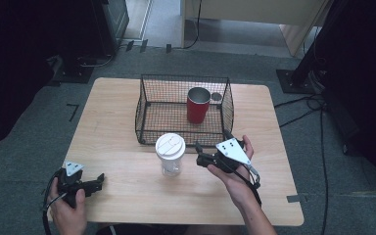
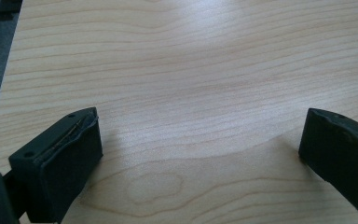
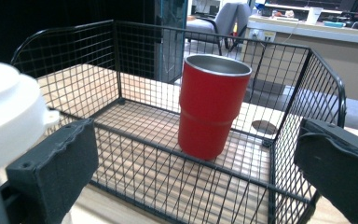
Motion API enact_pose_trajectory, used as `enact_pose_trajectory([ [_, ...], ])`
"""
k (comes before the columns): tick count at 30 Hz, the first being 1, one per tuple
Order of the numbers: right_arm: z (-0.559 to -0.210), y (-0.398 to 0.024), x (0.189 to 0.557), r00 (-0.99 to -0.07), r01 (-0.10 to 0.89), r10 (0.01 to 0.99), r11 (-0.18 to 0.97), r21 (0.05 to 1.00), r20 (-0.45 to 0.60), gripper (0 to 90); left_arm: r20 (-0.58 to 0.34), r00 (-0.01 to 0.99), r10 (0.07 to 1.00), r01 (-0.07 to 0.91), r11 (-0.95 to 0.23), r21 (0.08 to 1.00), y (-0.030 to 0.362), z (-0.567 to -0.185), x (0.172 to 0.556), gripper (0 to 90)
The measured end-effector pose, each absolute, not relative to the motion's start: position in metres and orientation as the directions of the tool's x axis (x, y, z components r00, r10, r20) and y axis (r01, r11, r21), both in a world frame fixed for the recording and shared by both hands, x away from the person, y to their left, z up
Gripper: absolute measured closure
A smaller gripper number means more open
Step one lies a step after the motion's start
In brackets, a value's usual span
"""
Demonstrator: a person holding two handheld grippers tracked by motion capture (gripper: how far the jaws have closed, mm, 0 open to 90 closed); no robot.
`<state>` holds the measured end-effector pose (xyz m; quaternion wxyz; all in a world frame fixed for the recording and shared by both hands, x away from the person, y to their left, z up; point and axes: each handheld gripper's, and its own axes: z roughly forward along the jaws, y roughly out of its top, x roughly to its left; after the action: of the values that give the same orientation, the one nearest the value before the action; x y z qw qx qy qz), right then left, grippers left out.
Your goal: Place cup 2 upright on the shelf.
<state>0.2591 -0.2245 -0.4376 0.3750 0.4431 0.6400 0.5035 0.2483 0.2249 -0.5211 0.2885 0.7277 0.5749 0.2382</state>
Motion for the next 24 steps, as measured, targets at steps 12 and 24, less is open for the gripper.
enact_pose_trajectory([
  [12,-0.450,-0.224,0.241,-0.356,0.192,0.934,0.081,0.978,-0.007,0.1,0.015,0.226,0.974,0.699,-0.173,0.694,0.225,-0.521,0.248,0.0],
  [24,-0.467,-0.222,0.228,-0.382,0.215,0.924,0.076,0.974,0.012,0.3,0.017,0.227,0.974,0.700,-0.175,0.693,0.225,-0.521,0.248,0.0],
])
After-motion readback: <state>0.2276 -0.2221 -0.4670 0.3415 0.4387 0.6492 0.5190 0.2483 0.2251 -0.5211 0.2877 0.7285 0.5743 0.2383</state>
